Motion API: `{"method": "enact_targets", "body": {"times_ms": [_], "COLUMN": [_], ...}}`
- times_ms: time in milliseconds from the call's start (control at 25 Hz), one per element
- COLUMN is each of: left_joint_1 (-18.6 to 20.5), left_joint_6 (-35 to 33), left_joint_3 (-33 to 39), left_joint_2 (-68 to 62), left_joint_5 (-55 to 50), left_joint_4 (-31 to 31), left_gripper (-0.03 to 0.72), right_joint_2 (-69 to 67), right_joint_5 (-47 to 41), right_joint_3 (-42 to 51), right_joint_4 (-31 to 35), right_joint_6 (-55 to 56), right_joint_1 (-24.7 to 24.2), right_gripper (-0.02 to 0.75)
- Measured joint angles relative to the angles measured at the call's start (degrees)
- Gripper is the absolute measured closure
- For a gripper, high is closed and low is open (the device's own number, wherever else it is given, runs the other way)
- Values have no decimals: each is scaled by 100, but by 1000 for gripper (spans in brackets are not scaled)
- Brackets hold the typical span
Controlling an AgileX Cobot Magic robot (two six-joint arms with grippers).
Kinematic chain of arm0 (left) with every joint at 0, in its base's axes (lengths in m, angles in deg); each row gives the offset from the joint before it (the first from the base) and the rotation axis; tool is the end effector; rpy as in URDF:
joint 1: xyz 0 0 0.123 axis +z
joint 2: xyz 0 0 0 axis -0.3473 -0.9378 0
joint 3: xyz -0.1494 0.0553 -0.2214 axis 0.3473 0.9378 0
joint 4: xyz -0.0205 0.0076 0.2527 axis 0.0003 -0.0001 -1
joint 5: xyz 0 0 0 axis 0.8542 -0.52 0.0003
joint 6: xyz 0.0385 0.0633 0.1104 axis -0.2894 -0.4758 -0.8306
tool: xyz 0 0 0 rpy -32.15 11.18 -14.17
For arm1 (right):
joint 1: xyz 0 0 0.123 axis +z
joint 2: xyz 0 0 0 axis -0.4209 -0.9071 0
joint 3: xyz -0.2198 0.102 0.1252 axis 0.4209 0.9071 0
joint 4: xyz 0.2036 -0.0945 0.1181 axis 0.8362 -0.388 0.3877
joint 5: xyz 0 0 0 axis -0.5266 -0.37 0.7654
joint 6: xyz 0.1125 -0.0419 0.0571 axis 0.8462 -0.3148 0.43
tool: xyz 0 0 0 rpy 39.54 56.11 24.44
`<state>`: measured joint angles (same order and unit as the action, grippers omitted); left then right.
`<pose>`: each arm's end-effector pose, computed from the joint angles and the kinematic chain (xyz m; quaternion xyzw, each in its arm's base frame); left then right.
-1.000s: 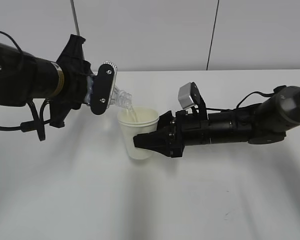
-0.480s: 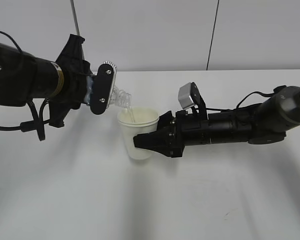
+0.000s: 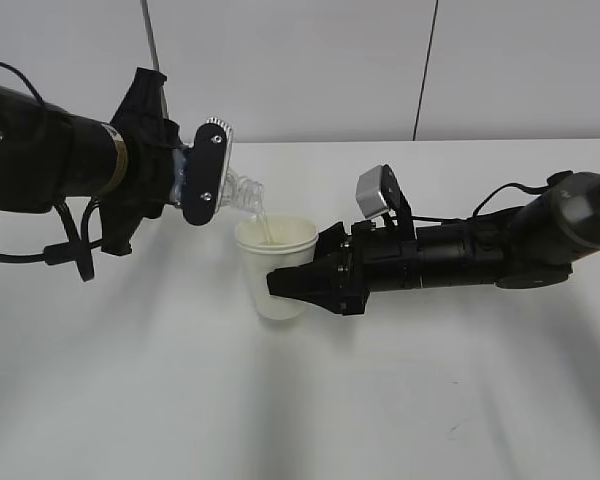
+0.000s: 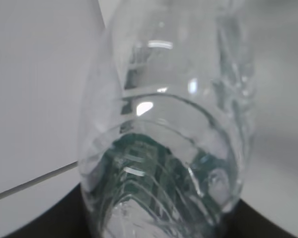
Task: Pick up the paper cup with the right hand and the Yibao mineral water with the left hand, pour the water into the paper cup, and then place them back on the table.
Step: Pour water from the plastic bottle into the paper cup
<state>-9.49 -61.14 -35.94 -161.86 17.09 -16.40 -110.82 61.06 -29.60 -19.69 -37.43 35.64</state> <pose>0.3705 -0.1683 0.1807 0.7103 0.5150 0.3344 0.3441 0.3787 0.1917 0.0705 -0.4155 0.6651 0.4328 0.4446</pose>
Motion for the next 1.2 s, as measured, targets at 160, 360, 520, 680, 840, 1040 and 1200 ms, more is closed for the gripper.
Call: {"method": "enact_targets", "body": {"times_ms": [160,360,520,680,840,1040,1200], "left_joint_1": [0,0,0,0,0,0,0], "left_joint_6": [185,376,789,1707,2603,3195,3411], "left_joint_3": [0,0,0,0,0,0,0], "left_joint_2": [0,0,0,0,0,0,0], "left_joint_5": [0,12,94,119,204,290,429], "left_joint_4": [0,148,257,274,336,752,1211], "left_gripper": [359,359,359,359,359,359,359], "right_joint_2": [0,0,0,0,0,0,0], "right_joint_5": [0,-11,-65,-187,-252,-386,-434], "right_joint_3": [0,0,0,0,0,0,0], "right_joint_4": [0,0,0,29,196,353,528], "right_joint_6": [0,0,0,0,2,13,13], "right_joint_1": [0,0,0,0,0,0,-24], "right_gripper": [259,259,259,259,259,259,259]}}
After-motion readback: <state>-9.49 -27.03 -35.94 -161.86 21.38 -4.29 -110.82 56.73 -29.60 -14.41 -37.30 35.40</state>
